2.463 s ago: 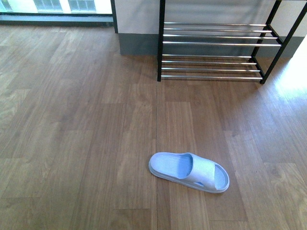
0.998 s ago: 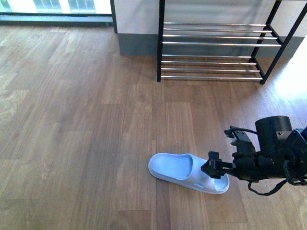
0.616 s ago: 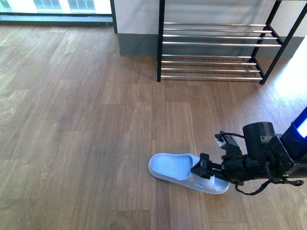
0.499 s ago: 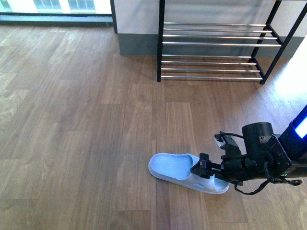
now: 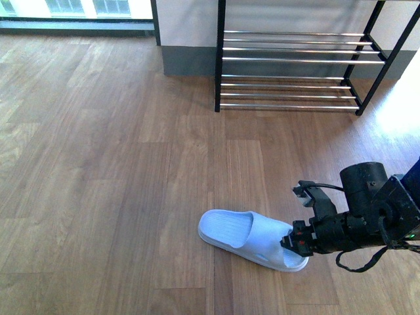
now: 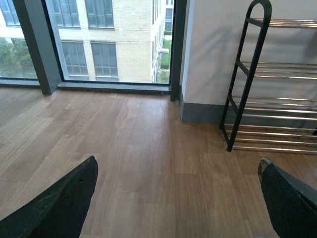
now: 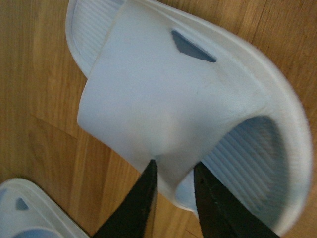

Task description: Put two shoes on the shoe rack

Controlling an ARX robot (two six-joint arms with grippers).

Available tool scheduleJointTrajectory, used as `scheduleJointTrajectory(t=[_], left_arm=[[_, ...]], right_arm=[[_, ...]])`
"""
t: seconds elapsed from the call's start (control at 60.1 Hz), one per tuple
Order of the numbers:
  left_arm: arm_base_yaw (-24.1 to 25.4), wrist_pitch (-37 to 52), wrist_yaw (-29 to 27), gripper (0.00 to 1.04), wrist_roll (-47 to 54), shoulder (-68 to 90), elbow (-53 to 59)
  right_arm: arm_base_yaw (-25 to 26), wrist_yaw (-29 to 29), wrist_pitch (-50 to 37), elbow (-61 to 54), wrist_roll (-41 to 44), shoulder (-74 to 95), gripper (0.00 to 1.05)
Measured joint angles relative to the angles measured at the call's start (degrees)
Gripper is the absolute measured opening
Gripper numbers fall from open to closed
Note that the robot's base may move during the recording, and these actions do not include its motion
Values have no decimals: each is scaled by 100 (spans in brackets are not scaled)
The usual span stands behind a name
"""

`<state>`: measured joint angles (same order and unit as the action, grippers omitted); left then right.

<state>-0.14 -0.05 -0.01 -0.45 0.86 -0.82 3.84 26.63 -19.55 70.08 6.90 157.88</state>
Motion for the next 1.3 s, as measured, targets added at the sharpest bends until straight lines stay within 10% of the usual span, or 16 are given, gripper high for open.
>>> scheduleJointTrajectory(t=[0.183, 0.383, 0.948, 1.298], left_arm=[[0, 0, 0, 95, 0, 0, 0], [0, 0, 0, 95, 0, 0, 0], [0, 0, 0, 95, 0, 0, 0], [0, 0, 0, 95, 0, 0, 0]], right_arm=[[57, -730, 343, -317, 2243, -452, 2], [72, -267, 356, -330, 2343, -595, 2], [74, 396, -664, 138, -870, 468, 96], [81, 542, -671, 455, -1174, 872, 95]])
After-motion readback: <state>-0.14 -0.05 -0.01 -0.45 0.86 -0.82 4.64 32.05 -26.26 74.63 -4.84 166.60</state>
